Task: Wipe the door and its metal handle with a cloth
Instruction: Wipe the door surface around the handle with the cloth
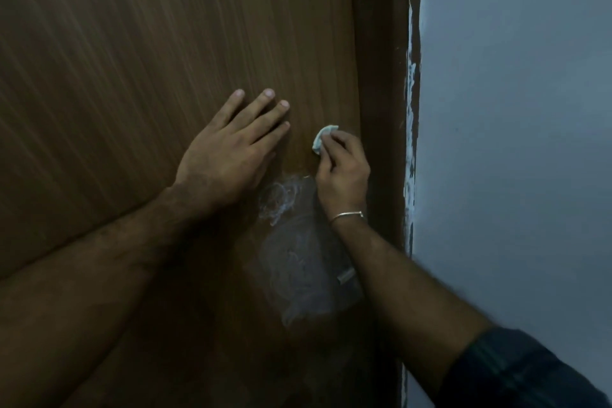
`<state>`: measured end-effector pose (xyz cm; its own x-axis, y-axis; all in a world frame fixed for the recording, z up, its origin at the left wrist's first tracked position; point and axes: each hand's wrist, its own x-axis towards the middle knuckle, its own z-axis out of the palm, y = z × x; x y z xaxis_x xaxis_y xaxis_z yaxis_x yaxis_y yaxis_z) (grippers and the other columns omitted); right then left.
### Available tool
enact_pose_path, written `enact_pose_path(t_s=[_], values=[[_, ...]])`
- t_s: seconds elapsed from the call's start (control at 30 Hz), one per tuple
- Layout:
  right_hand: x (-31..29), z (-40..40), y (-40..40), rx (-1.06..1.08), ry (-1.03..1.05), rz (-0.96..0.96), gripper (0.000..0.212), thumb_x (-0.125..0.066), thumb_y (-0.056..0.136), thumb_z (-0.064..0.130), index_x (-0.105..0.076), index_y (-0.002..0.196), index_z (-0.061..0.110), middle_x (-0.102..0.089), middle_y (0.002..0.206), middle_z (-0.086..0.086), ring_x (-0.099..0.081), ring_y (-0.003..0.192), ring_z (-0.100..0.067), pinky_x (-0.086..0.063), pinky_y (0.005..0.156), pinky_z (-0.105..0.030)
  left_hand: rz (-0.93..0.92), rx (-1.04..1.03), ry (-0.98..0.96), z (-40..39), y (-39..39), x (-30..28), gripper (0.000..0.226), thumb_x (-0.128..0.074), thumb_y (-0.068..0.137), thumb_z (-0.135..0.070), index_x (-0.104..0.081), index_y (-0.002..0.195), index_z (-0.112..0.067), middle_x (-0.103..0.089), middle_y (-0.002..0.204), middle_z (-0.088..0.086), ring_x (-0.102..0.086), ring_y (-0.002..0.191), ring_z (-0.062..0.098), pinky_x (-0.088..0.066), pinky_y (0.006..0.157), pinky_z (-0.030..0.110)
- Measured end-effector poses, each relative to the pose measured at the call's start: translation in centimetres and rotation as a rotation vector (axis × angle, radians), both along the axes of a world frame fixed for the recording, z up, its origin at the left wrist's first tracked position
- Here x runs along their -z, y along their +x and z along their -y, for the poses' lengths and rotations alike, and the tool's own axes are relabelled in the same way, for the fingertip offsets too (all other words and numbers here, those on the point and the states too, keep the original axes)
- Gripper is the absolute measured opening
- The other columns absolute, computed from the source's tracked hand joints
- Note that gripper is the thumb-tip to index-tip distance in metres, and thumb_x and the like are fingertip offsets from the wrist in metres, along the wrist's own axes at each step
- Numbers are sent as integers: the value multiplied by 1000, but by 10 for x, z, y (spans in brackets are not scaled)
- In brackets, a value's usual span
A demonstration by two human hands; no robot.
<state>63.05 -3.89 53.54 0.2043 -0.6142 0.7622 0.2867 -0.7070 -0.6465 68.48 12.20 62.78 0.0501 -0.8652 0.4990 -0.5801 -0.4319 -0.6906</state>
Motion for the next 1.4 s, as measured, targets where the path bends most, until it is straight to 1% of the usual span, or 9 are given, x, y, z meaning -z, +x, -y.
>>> enact_pose_path(t_s=[0.07,0.23,0.4,0.5,0.77,0.9,1.13,1.23,1.4], values=[[12,-1,-3,-31,-45,-41,25,-60,88,-6,-70,111,-2,-66,113,-16,-62,106,-25,-51,95,-33,3,6,-11,0,-1,1,48,-47,100,-28,-48,144,-10,-37,158,12,-25,150,32,-16,122,54],[4,31,0,54,224,-68,27,-61,91,2,-68,116,-1,-69,117,-12,-62,111,-22,-51,99,-32,1,18,-14,0,0,2,47,-44,101,-28,-48,145,-10,-37,157,12,-26,149,32,-16,122,54],[14,16,0,70,-5,-112,30,-65,89,4,-67,119,4,-69,120,-7,-55,118,-21,-46,102,-31,14,18,-17,1,1,2,48,-45,100,-29,-48,144,-10,-37,157,13,-25,149,33,-16,122,54],[23,26,-6,92,24,-151,31,-64,90,5,-66,121,4,-68,122,-6,-53,118,-22,-49,101,-37,14,12,-15,0,2,3,48,-45,101,-28,-47,145,-10,-37,158,12,-25,150,32,-17,122,54],[16,14,-7,1,-50,-143,29,-61,89,-2,-67,117,2,-67,123,-11,-59,116,-19,-39,99,-14,35,15,-21,0,5,3,48,-47,101,-28,-47,145,-10,-36,158,12,-24,150,31,-15,122,53],[3,27,-8,41,130,-101,22,-59,88,-2,-72,107,-1,-67,113,-14,-63,103,-22,-37,88,1,56,16,-24,-1,5,7,45,-46,103,-28,-47,145,-12,-37,158,10,-25,150,29,-14,123,50],[6,-14,-17,-84,-141,-92,19,-61,81,-10,-75,91,-3,-68,98,-16,-65,93,-22,-51,88,-25,57,14,-66,-6,5,18,42,-46,103,-26,-51,143,-13,-40,157,8,-29,149,28,-16,123,47],[-7,-12,-13,-48,14,-51,18,-60,82,-7,-74,90,-1,-67,98,-16,-65,92,-23,-50,86,-23,58,-1,-53,-14,5,25,46,-50,101,-25,-47,145,-12,-38,158,8,-27,149,28,-16,123,47],[8,-48,-19,-156,-194,-122,17,-62,83,-6,-74,93,0,-67,99,-14,-62,94,-16,-49,86,-19,31,-9,-87,-27,-1,37,47,-47,101,-23,-45,146,-9,-36,159,9,-28,149,27,-16,122,46]])
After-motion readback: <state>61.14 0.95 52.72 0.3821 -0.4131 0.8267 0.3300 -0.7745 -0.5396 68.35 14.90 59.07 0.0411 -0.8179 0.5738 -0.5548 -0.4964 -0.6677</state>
